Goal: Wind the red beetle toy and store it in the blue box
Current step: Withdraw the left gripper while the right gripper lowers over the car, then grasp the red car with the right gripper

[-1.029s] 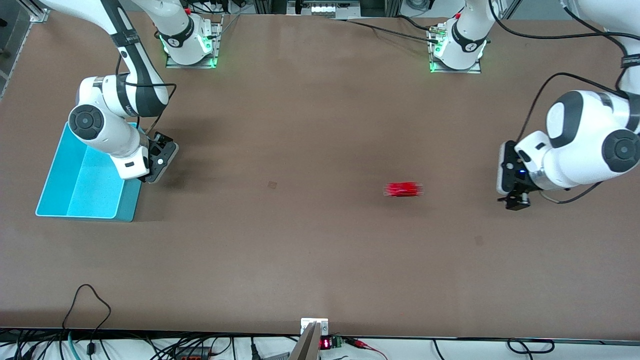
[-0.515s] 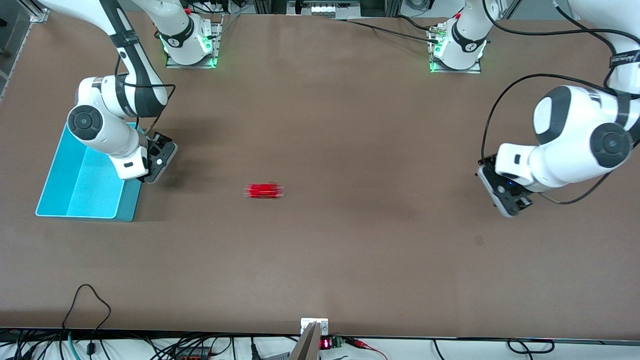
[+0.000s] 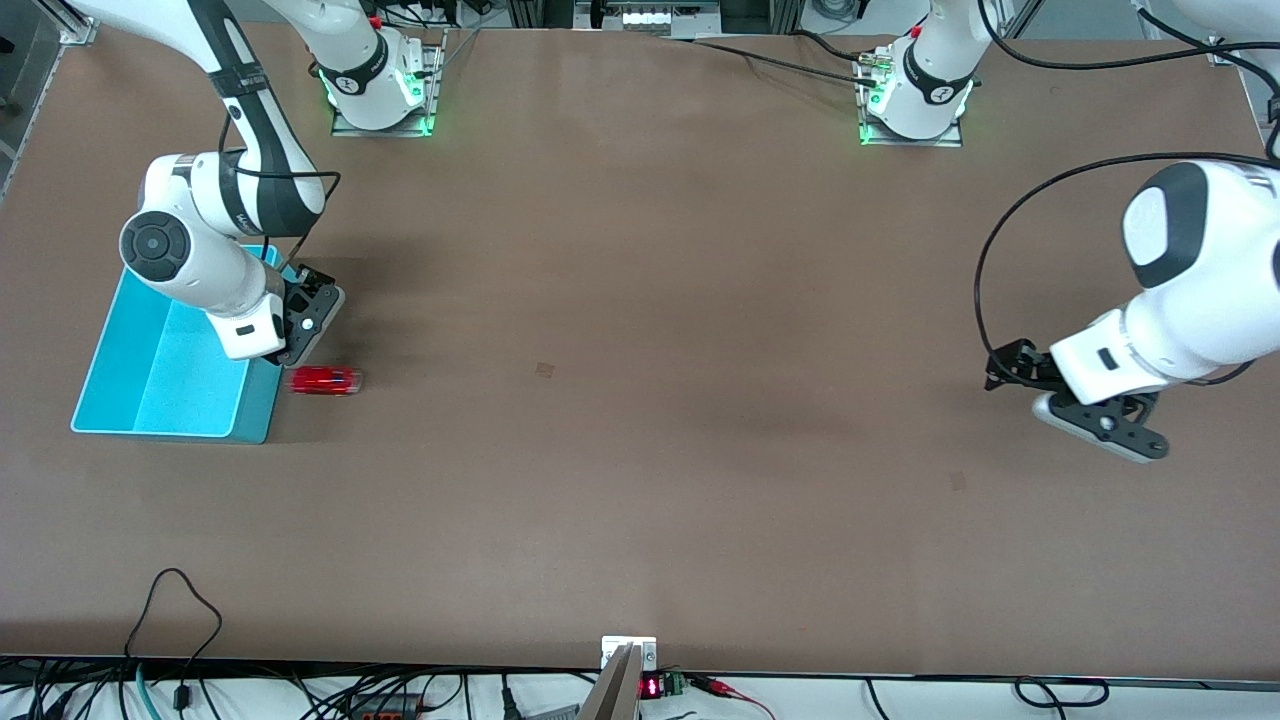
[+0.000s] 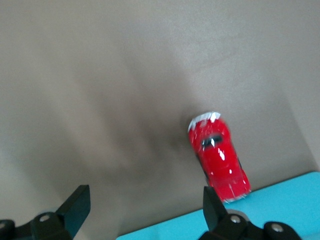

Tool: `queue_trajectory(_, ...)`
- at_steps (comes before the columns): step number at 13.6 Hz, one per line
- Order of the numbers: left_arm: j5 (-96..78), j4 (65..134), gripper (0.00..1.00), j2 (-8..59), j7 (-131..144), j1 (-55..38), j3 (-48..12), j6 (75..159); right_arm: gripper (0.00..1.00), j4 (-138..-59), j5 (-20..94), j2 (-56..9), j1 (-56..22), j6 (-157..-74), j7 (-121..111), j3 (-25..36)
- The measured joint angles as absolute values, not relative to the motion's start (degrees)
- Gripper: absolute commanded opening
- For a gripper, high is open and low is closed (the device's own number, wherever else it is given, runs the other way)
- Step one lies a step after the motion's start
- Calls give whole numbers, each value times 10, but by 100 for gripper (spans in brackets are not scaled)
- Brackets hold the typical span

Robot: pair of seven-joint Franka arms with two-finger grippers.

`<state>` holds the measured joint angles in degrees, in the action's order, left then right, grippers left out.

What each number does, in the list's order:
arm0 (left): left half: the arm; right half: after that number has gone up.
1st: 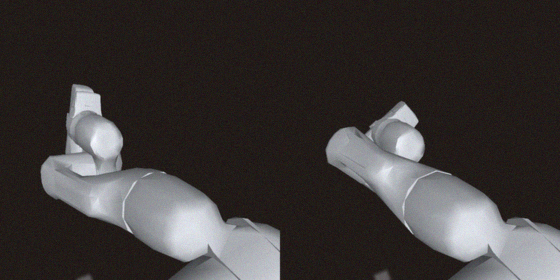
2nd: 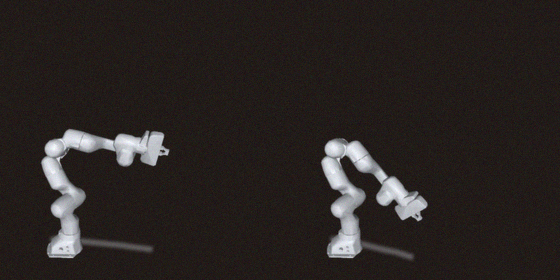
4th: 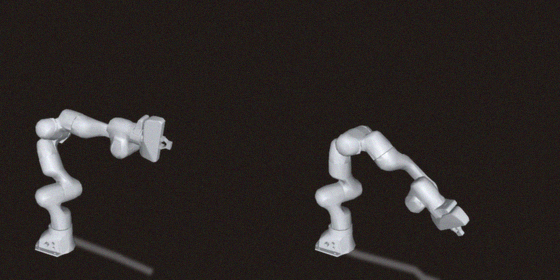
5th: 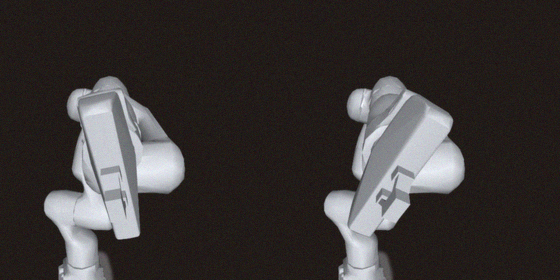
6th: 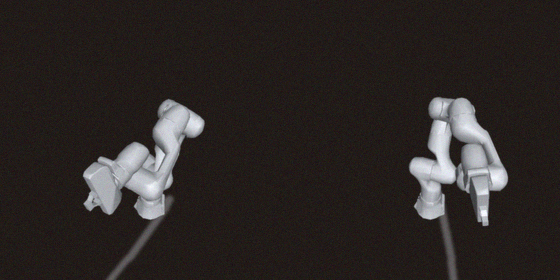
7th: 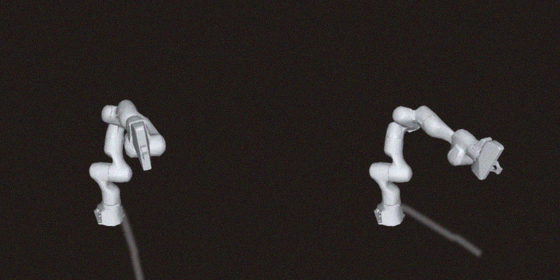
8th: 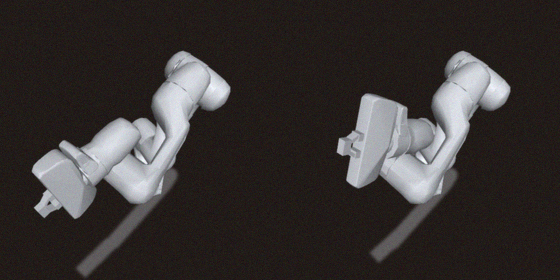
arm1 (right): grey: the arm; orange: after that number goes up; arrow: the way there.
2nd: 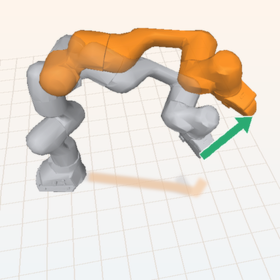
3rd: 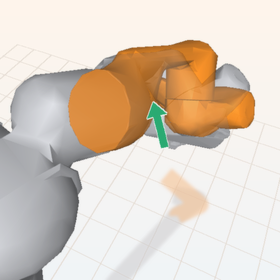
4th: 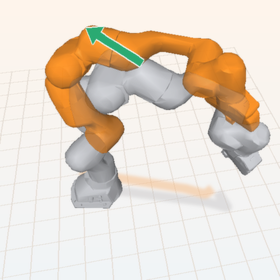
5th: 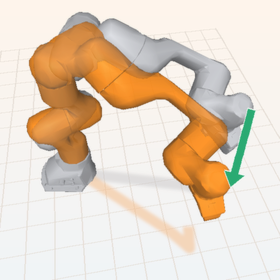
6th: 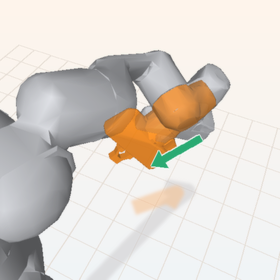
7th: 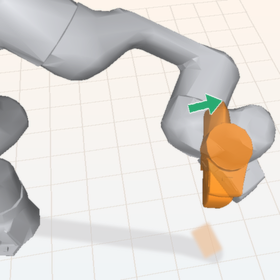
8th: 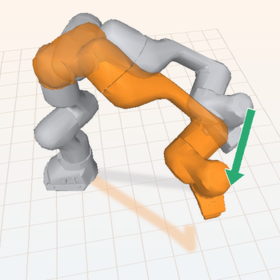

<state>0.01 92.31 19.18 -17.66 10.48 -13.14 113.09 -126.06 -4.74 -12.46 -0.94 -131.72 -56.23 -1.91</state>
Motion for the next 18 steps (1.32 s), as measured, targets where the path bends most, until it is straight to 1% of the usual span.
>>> queue_trajectory(3,-7,895,100,192,-138,103,-112,1128,100,-1260,-47,-124,-7,-1318,-568,-19)
queue_trajectory(6,-10,854,100,189,-61,70,-66,1081,100,-1253,-47,-125,3,-1322,-590,-18)
queue_trajectory(9,-12,836,100,163,-15,42,-34,1043,100,-1232,-47,-146,11,-1349,-654,-17)
queue_trajectory(11,-24,836,100,142,5,22,-5,1019,100,-1226,-47,-174,20,-1383,-692,-17)
queue_trajectory(12,-26,836,100,134,10,19,0,1013,100,-1225,-47,-189,24,-1401,-709,-17)
queue_trajectory(15,-26,845,100,111,11,15,0,978,100,-1217,-47,-230,28,-1448,-754,-17)
queue_trajectory(18,-26,879,100,83,11,15,1,971,100,-1212,-47,-247,28,-1460,-773,-18)
